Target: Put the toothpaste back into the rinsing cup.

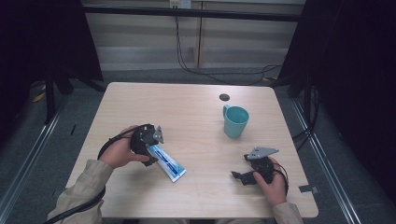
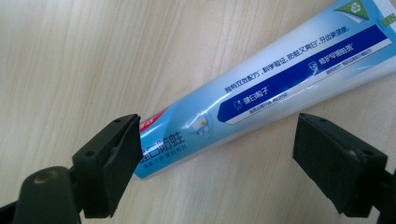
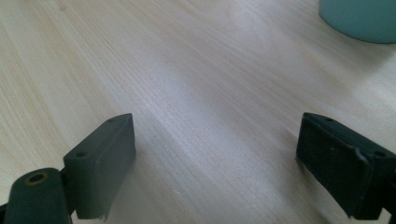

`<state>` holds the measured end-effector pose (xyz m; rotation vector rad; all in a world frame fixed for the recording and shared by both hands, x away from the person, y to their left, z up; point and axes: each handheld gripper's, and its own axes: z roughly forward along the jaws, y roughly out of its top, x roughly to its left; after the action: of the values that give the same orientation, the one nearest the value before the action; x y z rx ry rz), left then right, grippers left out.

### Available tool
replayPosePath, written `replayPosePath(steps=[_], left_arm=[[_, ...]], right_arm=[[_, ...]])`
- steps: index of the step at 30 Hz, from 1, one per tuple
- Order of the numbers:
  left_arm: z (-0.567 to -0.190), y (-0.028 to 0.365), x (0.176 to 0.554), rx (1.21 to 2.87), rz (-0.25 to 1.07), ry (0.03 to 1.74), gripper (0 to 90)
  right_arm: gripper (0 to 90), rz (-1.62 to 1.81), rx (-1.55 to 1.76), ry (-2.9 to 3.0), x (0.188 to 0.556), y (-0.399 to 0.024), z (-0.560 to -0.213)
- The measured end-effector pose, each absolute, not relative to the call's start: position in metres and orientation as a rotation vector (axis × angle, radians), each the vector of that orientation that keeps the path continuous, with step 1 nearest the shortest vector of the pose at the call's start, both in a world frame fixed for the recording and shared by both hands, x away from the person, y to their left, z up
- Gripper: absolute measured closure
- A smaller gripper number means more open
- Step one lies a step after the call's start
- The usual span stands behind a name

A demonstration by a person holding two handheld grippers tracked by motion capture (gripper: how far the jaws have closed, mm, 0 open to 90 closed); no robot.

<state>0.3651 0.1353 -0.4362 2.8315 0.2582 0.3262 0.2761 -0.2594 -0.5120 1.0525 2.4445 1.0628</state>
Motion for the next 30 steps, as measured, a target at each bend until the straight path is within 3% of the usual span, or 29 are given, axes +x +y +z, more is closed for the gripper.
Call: replayPosePath(steps=[30], left_arm=[[-0.454, 0.112, 0.371, 2.887, 0.24, 0.147, 15.3]], right_arm=[[11.3, 1.063, 1.052, 2.445, 0.276, -0.259, -0.512]])
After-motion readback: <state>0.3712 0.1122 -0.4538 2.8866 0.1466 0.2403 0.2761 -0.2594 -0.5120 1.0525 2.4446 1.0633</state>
